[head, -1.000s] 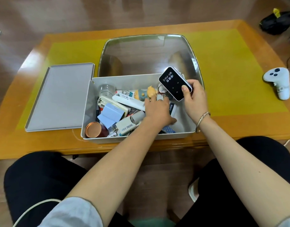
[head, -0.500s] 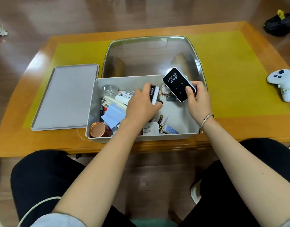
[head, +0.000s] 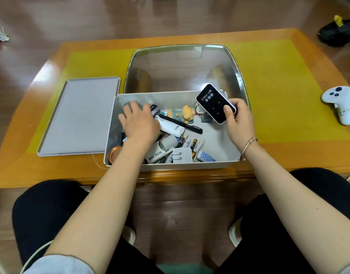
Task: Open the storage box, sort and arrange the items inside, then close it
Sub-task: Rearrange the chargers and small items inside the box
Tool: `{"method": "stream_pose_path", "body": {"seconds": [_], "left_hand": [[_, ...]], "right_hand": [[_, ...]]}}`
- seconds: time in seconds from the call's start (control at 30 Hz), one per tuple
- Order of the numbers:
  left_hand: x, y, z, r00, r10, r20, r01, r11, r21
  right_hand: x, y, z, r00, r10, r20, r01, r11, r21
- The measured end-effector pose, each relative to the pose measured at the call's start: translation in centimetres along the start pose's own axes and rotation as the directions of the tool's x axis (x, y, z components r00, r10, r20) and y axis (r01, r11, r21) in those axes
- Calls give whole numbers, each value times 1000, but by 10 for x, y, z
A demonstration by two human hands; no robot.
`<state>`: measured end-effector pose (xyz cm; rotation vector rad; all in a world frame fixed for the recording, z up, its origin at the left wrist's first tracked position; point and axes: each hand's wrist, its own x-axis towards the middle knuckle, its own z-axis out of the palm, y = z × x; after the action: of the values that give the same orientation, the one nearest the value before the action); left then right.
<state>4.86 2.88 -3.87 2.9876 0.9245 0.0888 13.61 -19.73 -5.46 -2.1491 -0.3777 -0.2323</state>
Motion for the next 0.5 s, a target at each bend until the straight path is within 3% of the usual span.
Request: {"method": "stream_pose_path", "body": {"seconds": [0.1,0.23,0.37,0.5], "left_hand": [[-3,13,2,973,210,-97,-220,969,-108],[-9,37,11,784,621,-9,-611,768,-192],[-10,50,26,756,647,97,-644,762,-67],[-11,53,27,780,621,75,-624,782,13]], "right_hand": [[0,0,-1,1000,-4,-2,4,1000,0],[0,-1,-1,1000,-12,-2,12,1000,-5],[1,0,-2,1000,-11,3,11,1000,-14],[1,1,-1,1000,-12,9,12,1000,-21]]}}
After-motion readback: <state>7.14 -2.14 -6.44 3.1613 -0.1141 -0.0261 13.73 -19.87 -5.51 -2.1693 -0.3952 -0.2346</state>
